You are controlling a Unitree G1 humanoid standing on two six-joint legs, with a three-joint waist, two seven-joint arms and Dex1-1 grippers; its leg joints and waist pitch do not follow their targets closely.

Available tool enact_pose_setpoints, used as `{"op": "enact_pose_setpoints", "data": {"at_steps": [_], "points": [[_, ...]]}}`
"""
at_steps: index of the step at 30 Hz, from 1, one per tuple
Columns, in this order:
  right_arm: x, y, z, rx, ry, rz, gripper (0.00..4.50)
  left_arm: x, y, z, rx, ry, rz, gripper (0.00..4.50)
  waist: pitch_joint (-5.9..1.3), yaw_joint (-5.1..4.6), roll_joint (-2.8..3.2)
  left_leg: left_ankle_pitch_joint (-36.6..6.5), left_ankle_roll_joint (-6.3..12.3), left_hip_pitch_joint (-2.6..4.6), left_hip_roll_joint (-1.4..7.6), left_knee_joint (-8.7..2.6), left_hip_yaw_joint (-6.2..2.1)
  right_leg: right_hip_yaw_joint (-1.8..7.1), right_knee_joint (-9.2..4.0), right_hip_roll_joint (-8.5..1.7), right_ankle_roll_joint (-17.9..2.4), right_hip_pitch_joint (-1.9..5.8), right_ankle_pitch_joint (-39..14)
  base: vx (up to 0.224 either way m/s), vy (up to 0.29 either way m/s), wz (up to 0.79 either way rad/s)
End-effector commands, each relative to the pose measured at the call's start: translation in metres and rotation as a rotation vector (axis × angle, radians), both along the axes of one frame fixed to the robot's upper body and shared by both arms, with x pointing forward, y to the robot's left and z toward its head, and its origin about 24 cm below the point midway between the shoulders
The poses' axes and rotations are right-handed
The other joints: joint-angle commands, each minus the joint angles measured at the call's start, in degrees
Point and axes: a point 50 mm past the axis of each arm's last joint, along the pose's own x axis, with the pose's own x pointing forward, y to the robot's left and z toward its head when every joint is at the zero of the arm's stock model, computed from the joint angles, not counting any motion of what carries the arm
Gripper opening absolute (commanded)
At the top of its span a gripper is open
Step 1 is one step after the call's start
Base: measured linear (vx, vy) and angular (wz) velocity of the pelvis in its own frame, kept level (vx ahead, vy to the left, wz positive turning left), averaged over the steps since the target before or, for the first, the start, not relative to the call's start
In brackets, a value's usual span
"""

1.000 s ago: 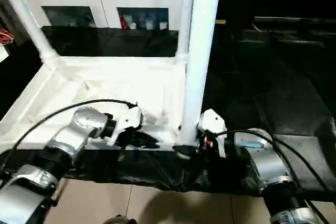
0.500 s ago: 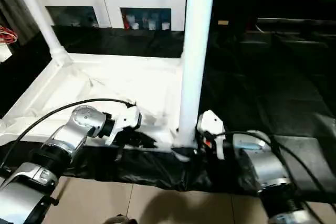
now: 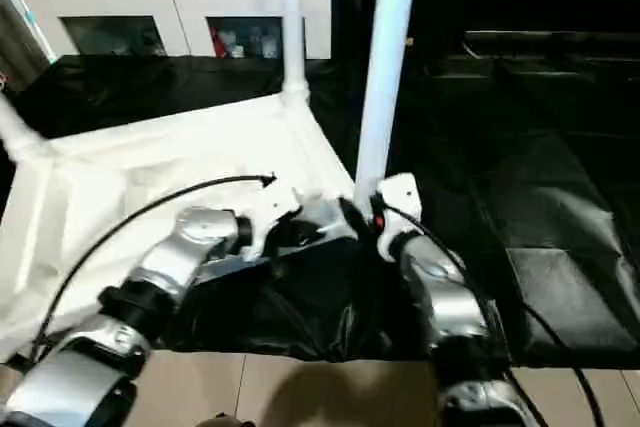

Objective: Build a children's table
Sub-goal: Rotate leg to tighten

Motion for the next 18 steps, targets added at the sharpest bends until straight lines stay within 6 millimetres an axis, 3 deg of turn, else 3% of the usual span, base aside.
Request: {"op": "enact_pose_setpoints", "data": {"at_steps": [1, 5, 6, 10, 15, 18], "points": [[-0.009, 0.026, -0.018, 0.081, 0.09, 0.06, 3.2, -0.008, -0.027, 0.011, -0.076, -0.042, -0.063, 0.0, -3.48, -0.04, -0.7, -15.4, 2.62, 0.44, 1.8, -3.6, -0.78, 2.42, -4.25, -3.5, -9.49, 2.74, -17.17, 0.0, 0.0, 0.0], [-0.01, 0.025, -0.015, 0.112, 0.082, 0.074, 3.54, -0.01, -0.028, 0.009, -0.073, -0.046, -0.091, 0.0, -3.4, -0.19, -0.7, -16.26, 3.01, 0.45, 1.95, -3.77, -0.88, 2.42, -4.35, -3.45, -9.22, 2.74, -17.74, 0.0, 0.0, 0.0], [-0.01, 0.023, -0.014, 0.098, 0.072, 0.071, 3.67, -0.011, -0.027, 0.009, -0.071, -0.052, -0.101, 0.0, -3.43, -0.19, -0.23, -16.18, 2.81, 0.44, 1.95, -3.77, -0.93, 2.45, -4.24, -3.44, -9.34, 2.71, -17.24, 0.0, 0.0, 0.0], [-0.01, 0.018, -0.011, 0.071, 0.041, 0.113, 3.89, -0.012, -0.021, 0.009, -0.074, -0.058, -0.133, 0.0, -3.47, -0.23, -0.53, -15.72, 3.09, 0.31, 1.88, -3.65, -0.81, 2.45, -4.14, -3.42, -9.78, 2.81, -15.36, 0.0, 0.0, 0.0], [-0.025, 0.011, -0.001, 0.047, 0.024, 0.425, 3.89, -0.015, -0.005, 0.009, -0.052, -0.032, -0.24, 0.0, -3.59, 0.22, -0.6, -13.83, 4.9, 0.12, 1.91, -3.33, -0.7, 2.36, -3.89, -3.41, -10.25, 3.2, -13.64, 0.0, 0.0, 0.0], [-0.028, 0.008, 0.002, 0.045, 0.023, 0.481, 3.89, -0.015, 0.0, 0.01, -0.041, -0.028, -0.266, 0.0, -3.55, 0.41, -0.44, -14.01, 5.41, 0.09, 2.08, -3.26, -0.62, 2.32, -3.88, -3.37, -10.59, 3.06, -13.98, 0.0, 0.0, 0.0]]}}
